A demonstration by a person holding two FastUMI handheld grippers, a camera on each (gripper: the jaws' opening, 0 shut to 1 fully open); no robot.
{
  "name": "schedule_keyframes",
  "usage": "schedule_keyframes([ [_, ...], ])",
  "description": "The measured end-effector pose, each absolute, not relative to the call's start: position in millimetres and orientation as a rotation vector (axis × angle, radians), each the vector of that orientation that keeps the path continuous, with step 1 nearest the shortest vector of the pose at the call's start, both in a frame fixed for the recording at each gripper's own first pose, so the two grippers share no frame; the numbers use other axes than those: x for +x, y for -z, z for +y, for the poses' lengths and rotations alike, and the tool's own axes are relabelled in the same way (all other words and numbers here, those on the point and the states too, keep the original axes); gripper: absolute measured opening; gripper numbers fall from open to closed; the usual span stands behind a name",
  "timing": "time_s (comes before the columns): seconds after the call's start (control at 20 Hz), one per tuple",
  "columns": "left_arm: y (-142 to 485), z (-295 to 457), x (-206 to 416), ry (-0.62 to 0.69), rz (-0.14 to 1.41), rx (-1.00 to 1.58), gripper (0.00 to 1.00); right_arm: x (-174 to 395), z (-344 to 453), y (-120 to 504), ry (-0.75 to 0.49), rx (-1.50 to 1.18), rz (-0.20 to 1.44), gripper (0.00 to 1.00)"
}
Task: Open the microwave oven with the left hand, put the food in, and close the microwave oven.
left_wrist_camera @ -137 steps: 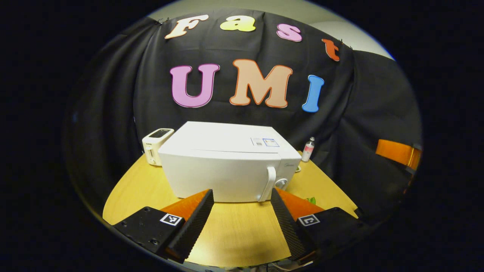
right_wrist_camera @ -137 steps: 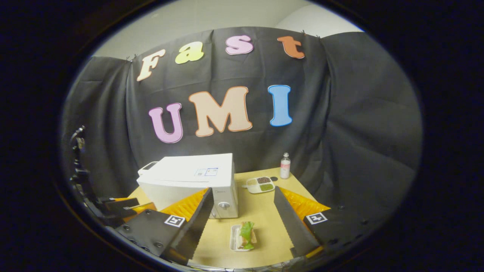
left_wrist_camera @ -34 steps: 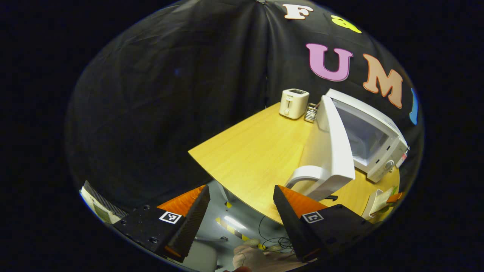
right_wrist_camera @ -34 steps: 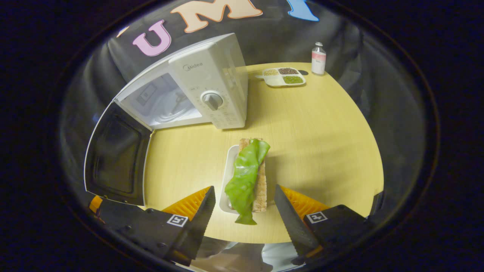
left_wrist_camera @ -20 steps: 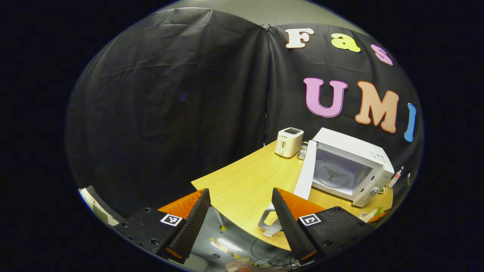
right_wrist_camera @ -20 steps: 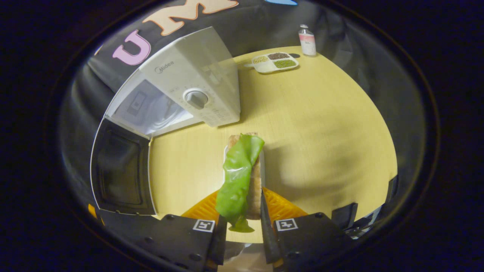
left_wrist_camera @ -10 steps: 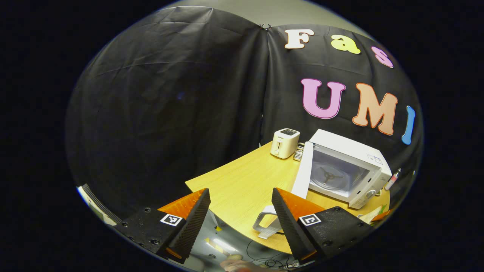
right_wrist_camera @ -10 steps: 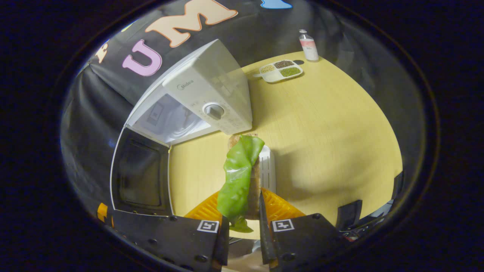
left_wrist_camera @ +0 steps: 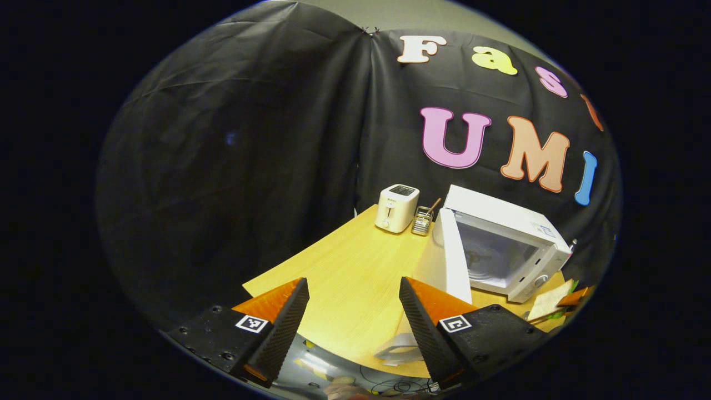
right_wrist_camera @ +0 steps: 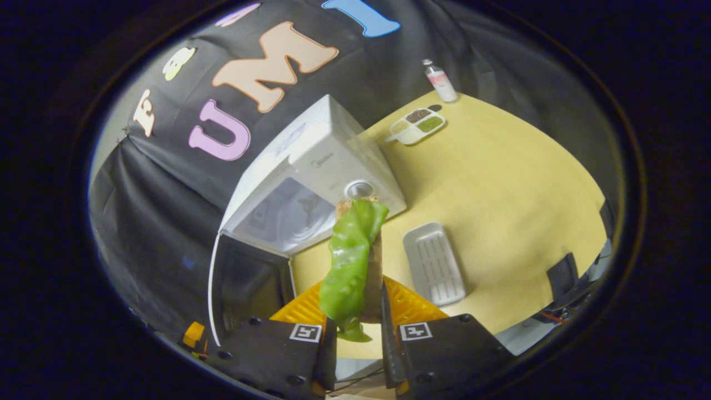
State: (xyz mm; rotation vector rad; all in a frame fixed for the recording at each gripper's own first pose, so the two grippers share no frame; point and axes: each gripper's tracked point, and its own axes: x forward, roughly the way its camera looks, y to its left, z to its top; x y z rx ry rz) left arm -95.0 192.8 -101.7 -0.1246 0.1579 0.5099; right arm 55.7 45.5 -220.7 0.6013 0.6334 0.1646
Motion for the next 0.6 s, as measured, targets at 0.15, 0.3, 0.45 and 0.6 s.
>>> schedule_keyframes([
  [0.15, 97, 210, -74, -0.439, 0.162, -0.106, 0.96, 54, 85, 214, -0.192, 0.654, 0.597, 0.3],
  [0.3, 95, 226, -60, -0.385, 0.153, -0.073, 0.96, 57, 119, 220, -0.171, 0.676, 0.57, 0.36],
  [0.45, 97, 238, -49, -0.332, 0.166, -0.038, 0.96, 66, 162, 225, -0.192, 0.705, 0.556, 0.36],
  [0.6, 101, 246, -40, -0.279, 0.183, -0.009, 0.96, 79, 207, 223, -0.241, 0.71, 0.542, 0.36],
])
